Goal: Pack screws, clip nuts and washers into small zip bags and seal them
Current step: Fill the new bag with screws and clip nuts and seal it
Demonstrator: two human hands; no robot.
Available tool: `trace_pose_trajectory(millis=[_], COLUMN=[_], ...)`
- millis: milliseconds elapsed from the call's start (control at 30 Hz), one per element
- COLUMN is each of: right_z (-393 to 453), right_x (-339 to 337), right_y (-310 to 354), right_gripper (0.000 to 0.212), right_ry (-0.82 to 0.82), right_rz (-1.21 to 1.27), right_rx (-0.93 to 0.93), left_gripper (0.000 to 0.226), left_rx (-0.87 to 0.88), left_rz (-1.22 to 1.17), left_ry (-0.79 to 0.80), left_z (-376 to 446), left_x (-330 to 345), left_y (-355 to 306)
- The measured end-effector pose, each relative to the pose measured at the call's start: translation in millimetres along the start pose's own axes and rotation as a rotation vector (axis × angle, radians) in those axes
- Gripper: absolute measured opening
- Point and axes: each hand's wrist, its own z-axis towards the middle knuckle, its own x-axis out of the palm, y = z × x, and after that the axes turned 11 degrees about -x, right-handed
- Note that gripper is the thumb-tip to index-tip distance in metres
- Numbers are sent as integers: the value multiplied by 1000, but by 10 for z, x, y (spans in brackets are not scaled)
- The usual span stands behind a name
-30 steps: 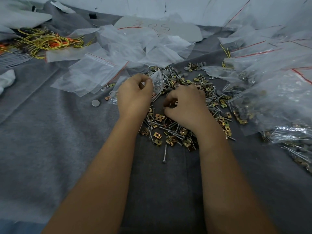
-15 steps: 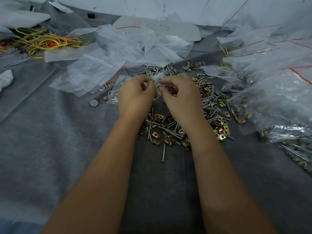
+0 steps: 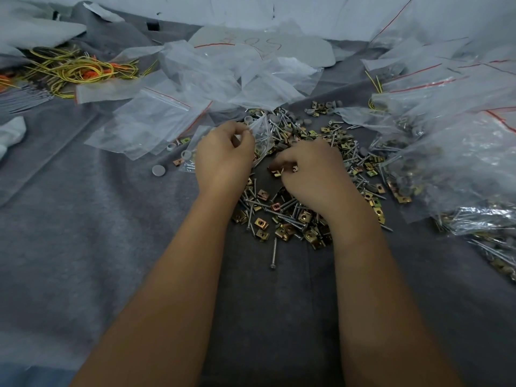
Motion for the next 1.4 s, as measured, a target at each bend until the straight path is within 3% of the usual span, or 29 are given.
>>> trace_pose_trajectory(millis=[133, 300, 600, 933, 1267, 1400], right_z=[-15, -4, 45, 65, 47, 19], right_x=[-6, 53, 172, 200, 187, 155], right_y=[-6, -52, 116, 61, 28, -6], right_gripper=[33, 18, 18, 11, 18, 32], right_ry=[-3, 25, -41, 12, 29, 33], right_rz=[136, 32, -116, -20, 89, 97], right_rx=[47, 70, -19, -79, -30, -29], left_gripper=[16, 16, 15, 14, 14, 15], left_rx=[1, 1, 11, 13, 0, 3], left_rz=[-3, -10, -4, -10, -27, -22], left_ry=[6, 13, 18, 26, 24, 31], left_z=[-4, -7, -14, -11, -3, -1], left_x=[-2, -5, -13, -16, -9, -9], left_y=[-2, -6, -9, -13, -7, -5])
